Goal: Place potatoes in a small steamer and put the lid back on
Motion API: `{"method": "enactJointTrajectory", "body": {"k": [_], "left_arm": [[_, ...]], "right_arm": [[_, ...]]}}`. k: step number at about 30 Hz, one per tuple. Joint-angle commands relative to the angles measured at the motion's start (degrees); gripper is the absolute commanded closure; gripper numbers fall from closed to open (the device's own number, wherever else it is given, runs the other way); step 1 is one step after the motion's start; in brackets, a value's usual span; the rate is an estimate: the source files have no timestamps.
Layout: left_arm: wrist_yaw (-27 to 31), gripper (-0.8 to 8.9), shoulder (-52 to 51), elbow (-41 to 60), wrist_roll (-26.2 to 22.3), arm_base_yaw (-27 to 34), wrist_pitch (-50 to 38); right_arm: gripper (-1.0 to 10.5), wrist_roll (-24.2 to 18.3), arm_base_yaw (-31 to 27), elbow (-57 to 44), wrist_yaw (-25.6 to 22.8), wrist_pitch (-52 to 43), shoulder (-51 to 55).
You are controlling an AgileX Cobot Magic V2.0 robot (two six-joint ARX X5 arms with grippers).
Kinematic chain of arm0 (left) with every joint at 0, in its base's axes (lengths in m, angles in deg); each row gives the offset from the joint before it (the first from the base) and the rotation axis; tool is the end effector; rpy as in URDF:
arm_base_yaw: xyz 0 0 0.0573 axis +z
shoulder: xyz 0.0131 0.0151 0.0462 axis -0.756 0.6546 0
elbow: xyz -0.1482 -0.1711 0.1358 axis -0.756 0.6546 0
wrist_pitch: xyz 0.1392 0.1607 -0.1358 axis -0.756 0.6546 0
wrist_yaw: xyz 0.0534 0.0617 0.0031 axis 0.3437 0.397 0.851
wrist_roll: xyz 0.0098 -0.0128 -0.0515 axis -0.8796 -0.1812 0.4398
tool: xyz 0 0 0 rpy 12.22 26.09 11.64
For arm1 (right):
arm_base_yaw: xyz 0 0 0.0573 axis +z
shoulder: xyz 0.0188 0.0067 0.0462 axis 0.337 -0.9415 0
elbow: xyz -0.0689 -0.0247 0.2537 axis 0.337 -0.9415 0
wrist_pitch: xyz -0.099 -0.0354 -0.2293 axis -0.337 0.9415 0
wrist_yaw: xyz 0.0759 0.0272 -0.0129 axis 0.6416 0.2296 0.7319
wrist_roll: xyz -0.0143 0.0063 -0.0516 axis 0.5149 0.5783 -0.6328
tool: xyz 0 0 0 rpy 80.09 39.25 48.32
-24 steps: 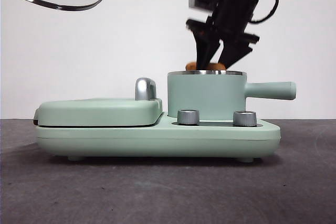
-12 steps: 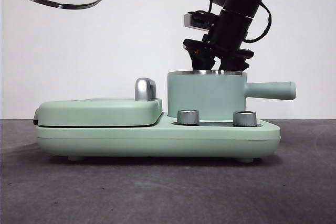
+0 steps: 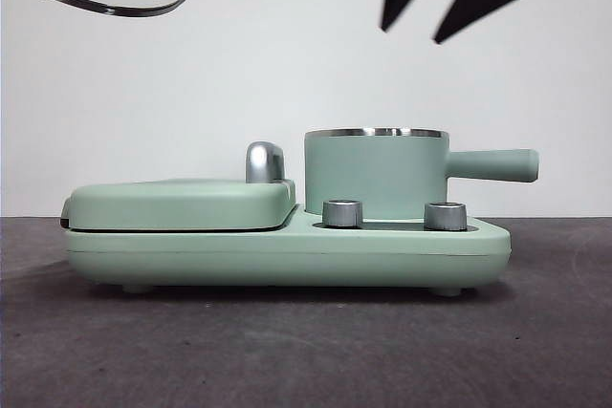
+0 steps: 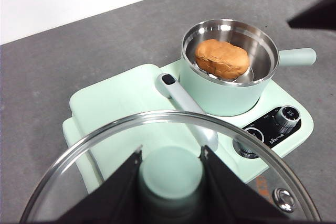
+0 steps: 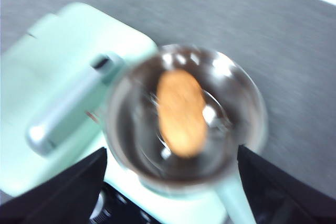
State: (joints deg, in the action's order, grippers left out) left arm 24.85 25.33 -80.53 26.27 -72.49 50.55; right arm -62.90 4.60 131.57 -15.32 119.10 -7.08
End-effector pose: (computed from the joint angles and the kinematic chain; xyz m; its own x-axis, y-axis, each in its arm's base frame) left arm 0.1748 -0.0801 0.3763 0.7521 -0.4818 -0.4497 0.5419 0.8404 0.0060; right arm 0.2754 0.1279 0.3486 0.6716 0.4266 -0.6058 -0.5079 0.8603 0.0428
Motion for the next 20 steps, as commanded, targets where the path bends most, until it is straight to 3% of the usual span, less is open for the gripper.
{"method": "enactJointTrajectory", "body": {"k": [1,11,20], "left_arm": [[-0.09,8.04,0.24,-1.16,-0.5,-0.15,-1.64],[-0.11,8.04,0.76,-1.16,-0.48,-0.15,-1.88],[-2.29,8.04,5.62,-1.16,1.29,-0.68,-6.14]], "right_arm": [[5.6,2.51,0.2,-12.31,-0.98,-6.73,8.85],[5.6,7.82,0.96,-37.73,-2.45,-11.15,34.62],[5.9,12.39,2.73,-47.43,-2.64,-5.9,53.33]]}}
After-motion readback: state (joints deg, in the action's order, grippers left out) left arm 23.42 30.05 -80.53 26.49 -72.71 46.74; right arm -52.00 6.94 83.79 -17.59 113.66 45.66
